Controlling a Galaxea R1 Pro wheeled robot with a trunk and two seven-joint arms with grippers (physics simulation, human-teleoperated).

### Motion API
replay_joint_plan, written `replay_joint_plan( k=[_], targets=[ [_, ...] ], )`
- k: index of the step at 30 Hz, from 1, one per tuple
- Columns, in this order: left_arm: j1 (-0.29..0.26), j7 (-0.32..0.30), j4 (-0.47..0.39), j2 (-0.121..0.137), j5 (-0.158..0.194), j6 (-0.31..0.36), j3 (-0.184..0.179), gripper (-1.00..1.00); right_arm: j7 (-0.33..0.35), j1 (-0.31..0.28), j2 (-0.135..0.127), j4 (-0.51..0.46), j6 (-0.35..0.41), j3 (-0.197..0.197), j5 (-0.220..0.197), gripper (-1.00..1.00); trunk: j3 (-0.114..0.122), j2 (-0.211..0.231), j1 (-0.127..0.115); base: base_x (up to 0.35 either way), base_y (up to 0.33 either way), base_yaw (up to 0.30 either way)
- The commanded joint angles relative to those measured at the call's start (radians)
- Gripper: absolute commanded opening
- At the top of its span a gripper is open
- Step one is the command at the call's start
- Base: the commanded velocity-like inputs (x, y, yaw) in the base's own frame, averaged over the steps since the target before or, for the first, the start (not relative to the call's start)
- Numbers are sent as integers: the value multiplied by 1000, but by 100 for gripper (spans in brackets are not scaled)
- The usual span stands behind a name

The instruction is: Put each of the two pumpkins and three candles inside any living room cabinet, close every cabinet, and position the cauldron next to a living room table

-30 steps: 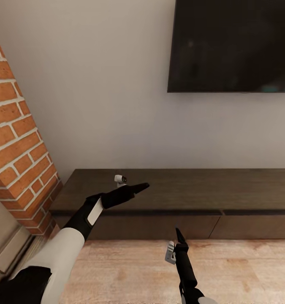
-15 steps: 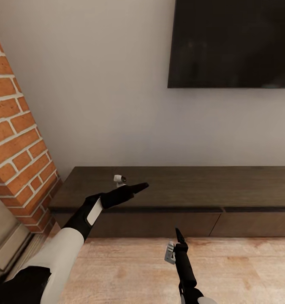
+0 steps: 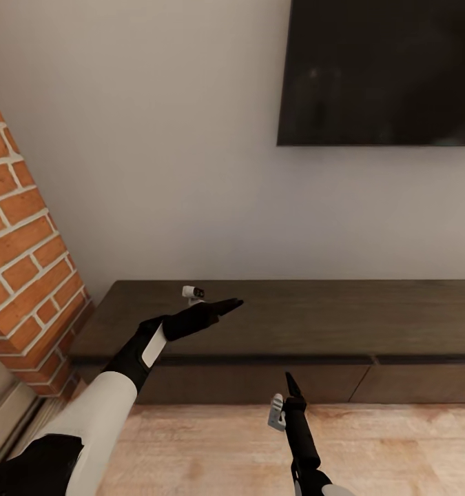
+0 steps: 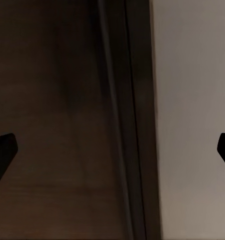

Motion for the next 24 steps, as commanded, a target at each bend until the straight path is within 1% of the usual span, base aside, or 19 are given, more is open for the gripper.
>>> replay_joint_plan(
  k=[1,4,7,24],
  targets=[
    [0,0,0,0,0,0,0,100,0,0,0,0,0,0,0,100,0,0,0,334,0,0],
    [0,-1,3,0,0,0,0,100,0,0,3,0,1,1,-1,100,0,0,0,324,0,0],
    [0,-1,6,0,0,-2,0,100,0,0,4,0,3,1,-1,100,0,0,0,144,0,0],
    [0,0,9,-1,1,-2,0,100,2,0,6,0,9,1,-1,100,0,0,0,7,0,0]
  ],
)
